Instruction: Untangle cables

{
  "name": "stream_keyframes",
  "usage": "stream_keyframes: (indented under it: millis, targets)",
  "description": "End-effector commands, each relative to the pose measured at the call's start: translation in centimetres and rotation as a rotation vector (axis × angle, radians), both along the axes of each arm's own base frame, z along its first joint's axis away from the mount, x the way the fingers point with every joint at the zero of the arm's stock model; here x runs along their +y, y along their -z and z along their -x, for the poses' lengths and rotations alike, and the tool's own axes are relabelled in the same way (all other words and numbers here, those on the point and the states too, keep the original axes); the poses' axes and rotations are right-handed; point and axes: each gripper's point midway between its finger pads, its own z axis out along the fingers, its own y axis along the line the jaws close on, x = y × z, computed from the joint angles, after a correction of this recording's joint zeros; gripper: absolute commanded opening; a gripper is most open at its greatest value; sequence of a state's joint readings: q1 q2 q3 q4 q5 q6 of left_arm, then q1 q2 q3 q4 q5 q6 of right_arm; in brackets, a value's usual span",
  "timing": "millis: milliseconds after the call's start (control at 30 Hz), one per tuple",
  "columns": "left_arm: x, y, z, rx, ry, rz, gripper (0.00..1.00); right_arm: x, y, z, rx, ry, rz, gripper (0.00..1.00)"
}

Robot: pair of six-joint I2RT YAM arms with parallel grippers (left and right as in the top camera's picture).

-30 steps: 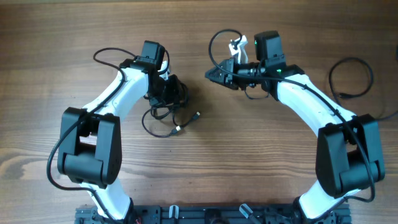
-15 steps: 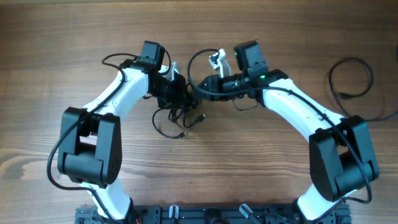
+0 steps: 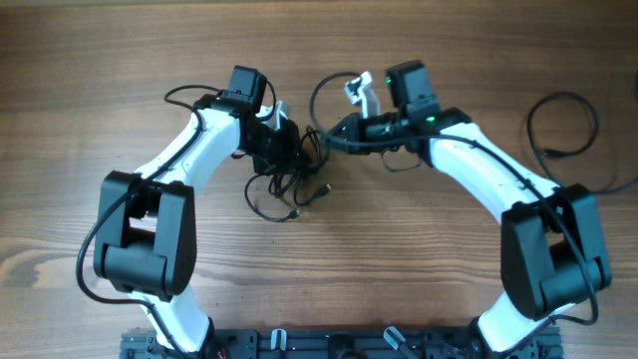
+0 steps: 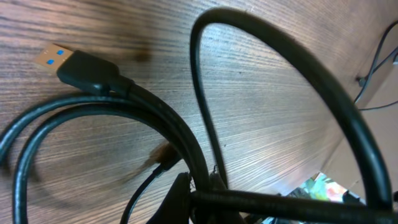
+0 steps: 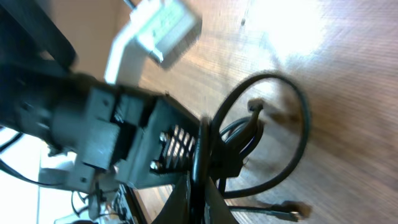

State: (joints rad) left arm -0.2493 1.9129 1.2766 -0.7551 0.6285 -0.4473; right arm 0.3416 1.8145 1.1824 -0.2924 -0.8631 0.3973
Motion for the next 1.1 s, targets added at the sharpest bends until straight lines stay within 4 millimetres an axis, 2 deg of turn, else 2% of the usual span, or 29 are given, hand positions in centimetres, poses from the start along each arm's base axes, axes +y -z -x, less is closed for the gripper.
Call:
stream_keyframes:
  millis: [0,233,367,533,567,633,667,700,800,933,1000,1067]
  targets:
    - [3.3,2.6,-0.3,-0.03,0.002,-0.193,0.04,-2.6,-6.4,-1.8,-0.117,0.041,-0.092,0.04]
    - [3.6,2.8,-0.4,-0.063,0.044,-0.214,0.04,-6.1,-11.7,-1.9,-0.294,0.089,-0.098,0.05]
    - [3.6,2.8,-0.4,-0.063,0.044,-0.214,0.04,-7.6,-13.6,-1.6,-0.372,0.079,-0.118,0.04]
    - [3.2,2.6,-0.3,-0.06,0.051,-0.187,0.04,-7.9,-13.0,-1.1,-0.33,0.076,-0.114,0.05]
    - [2.2,2.0,-0.1,-0.086,0.105,-0.121,0.07,-8.0,-12.6,-1.0,-0.314,0.08,-0.107,0.04]
    - [1.4,1.5,-0.1,-0.099,0.13,-0.067,0.21,-8.1,-12.4,-1.0,-0.304,0.084,-0.098,0.04]
    - [1.2,1.3,-0.1,-0.102,0.131,-0.054,0.39,-8.2,-12.1,-1.1,-0.299,0.093,-0.087,0.05]
    - [1.1,1.2,-0.2,-0.104,0.131,-0.05,0.47,-8.3,-12.0,-1.2,-0.296,0.101,-0.078,0.04]
    - [1.0,0.2,-0.7,-0.119,0.13,-0.048,0.55,-8.3,-11.9,-1.2,-0.292,0.103,-0.074,0.05]
    - [0.7,-2.1,-2.0,-0.177,0.126,-0.037,0.67,-8.3,-11.6,-0.9,-0.273,0.101,-0.07,0.05]
    - [0.6,-3.5,-2.6,-0.207,0.117,-0.032,0.77,-8.1,-11.1,-0.7,-0.255,0.105,-0.051,0.05]
    - [0.6,-4.3,-3.0,-0.225,0.111,-0.036,0.76,-7.8,-10.5,-0.6,-0.241,0.109,-0.023,0.05]
